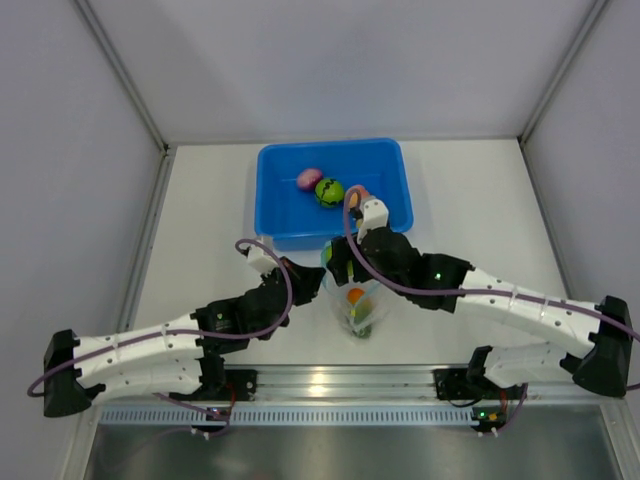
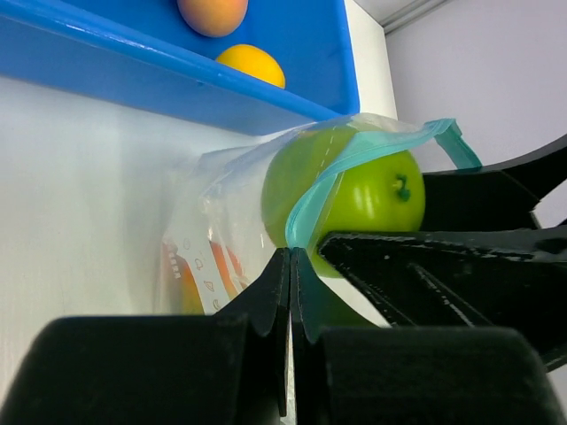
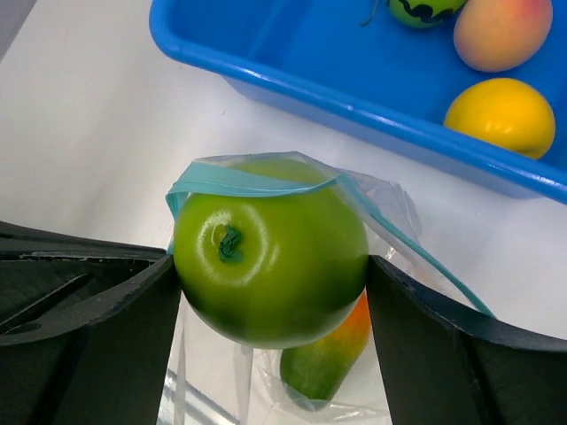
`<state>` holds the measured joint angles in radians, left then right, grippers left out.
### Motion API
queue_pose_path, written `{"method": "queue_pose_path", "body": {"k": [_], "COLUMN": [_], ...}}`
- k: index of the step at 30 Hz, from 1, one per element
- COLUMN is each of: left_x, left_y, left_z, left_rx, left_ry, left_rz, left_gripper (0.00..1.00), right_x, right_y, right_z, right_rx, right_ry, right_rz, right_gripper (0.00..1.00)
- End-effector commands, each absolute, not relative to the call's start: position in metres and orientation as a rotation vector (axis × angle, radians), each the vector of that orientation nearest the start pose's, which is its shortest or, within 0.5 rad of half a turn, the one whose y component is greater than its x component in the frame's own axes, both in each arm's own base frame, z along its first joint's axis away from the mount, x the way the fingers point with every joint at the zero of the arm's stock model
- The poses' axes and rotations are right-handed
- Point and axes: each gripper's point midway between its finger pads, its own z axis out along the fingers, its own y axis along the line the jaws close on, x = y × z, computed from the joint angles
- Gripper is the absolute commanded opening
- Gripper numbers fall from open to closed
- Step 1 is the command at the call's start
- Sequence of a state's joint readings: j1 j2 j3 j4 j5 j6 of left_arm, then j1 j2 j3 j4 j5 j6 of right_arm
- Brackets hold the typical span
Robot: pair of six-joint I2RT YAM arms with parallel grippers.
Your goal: Open the zip-top bag and remove the fake food
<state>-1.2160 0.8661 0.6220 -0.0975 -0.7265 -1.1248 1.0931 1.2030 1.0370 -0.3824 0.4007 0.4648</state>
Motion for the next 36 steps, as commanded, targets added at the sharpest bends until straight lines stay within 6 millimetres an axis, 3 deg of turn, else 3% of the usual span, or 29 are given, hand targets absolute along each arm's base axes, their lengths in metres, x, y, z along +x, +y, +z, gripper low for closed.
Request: {"method": "queue_pose_path", "body": {"k": [1, 10, 15, 20, 24, 30, 33, 34, 36], "left_x": [0.193, 0.194, 0.194, 0.193, 0.191, 0.19, 0.189, 0.188, 0.188], "left_y": [-0.263, -0.257, -0.257, -0.258, -0.259, -0.254, -0.252, -0.251, -0.251], "left_z": [0.236, 0.234, 0.233, 0.233, 0.233, 0.233, 0.236, 0.236, 0.239], "left_rx": [-0.444, -0.464, -0.464, -0.462, -0.461, -0.466, -0.466, -0.461, -0.453], "left_ry": [1.844, 1.831, 1.833, 1.837, 1.839, 1.832, 1.823, 1.824, 1.82], "left_rz": [-0.983, -0.977, -0.978, -0.986, -0.996, -1.007, -1.018, -1.016, -1.02], "left_gripper": [0.0, 0.0, 0.0, 0.0, 0.0, 0.0, 0.0, 0.0, 0.0], "right_x": [0.21, 0.194, 0.186, 0.193, 0.216, 0.276, 0.314, 0.332, 0.348], "right_y": [0.307, 0.302, 0.303, 0.295, 0.283, 0.26, 0.24, 0.233, 0.229], "right_z": [0.273, 0.314, 0.327, 0.35, 0.368, 0.381, 0.375, 0.362, 0.352], "right_rx": [-0.409, -0.463, -0.497, -0.439, -0.391, -0.301, -0.225, -0.206, -0.194], "right_ry": [1.962, 1.929, 1.917, 1.853, 1.825, 1.833, 1.852, 1.885, 1.914], "right_rz": [0.605, 0.696, 0.745, 0.73, 0.635, 0.554, 0.486, 0.434, 0.401], "right_gripper": [0.47, 0.47, 0.47, 0.46, 0.47, 0.47, 0.47, 0.47, 0.48]}}
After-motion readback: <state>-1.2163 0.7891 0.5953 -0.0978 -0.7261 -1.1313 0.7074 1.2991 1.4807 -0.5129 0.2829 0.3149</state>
